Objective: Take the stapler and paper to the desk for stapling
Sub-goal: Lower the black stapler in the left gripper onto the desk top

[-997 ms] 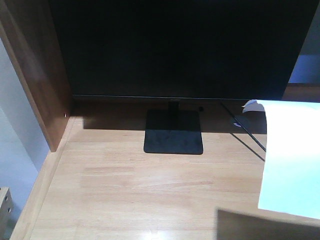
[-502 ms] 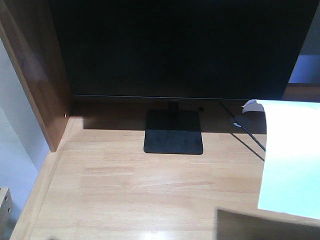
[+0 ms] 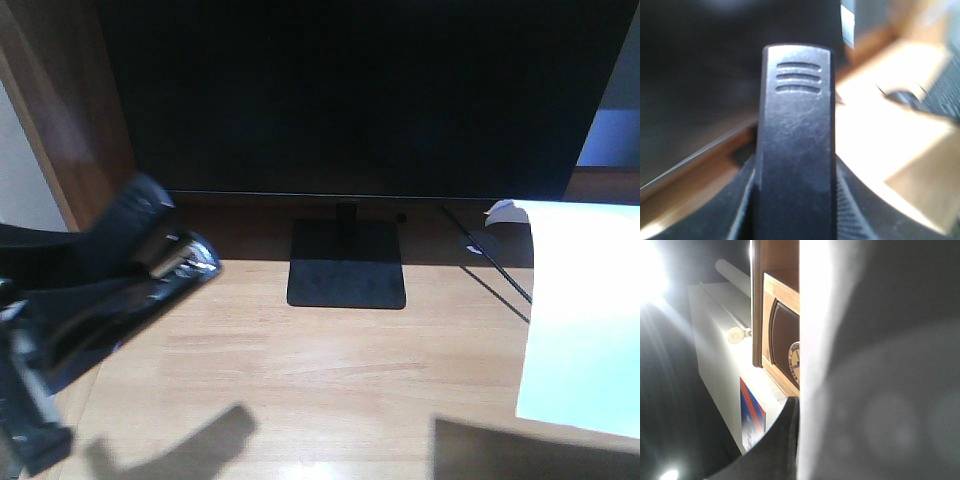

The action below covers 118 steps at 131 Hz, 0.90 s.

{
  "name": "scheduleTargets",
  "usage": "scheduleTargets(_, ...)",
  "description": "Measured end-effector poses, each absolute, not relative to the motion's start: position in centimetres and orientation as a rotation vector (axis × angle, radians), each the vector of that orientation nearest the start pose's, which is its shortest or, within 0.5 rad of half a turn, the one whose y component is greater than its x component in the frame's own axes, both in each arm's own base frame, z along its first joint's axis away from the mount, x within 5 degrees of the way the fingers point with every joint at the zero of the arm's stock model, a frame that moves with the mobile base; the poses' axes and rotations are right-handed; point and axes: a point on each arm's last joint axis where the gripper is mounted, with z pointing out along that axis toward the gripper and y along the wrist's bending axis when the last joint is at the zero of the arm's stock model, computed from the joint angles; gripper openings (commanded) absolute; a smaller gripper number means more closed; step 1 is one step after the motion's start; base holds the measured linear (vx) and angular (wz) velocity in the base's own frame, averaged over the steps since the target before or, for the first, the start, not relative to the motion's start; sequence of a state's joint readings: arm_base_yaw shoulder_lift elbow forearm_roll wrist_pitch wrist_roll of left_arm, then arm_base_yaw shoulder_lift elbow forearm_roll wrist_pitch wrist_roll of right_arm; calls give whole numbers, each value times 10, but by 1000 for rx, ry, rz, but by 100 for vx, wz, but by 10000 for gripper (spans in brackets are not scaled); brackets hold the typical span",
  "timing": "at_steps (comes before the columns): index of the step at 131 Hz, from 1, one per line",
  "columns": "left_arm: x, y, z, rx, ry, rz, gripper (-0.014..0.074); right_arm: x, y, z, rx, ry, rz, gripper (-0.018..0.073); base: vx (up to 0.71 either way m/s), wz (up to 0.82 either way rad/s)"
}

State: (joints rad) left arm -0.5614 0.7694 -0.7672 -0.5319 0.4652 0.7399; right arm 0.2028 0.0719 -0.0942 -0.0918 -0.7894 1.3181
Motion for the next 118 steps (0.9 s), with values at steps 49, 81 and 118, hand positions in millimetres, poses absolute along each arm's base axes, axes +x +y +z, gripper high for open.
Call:
scheduleTargets(49,180,-132,318,1148,1685,-446,-6,23,11,302,310,672,1418,-7,0,0)
scheduleTargets(81,213,-128,279,1393,1631,-529,-6,23,11,302,310,672,1418,-7,0,0)
scheduleTargets(118,233,-129,234,1570,1578,-705,-6,23,11,302,310,672,1418,-7,0,0)
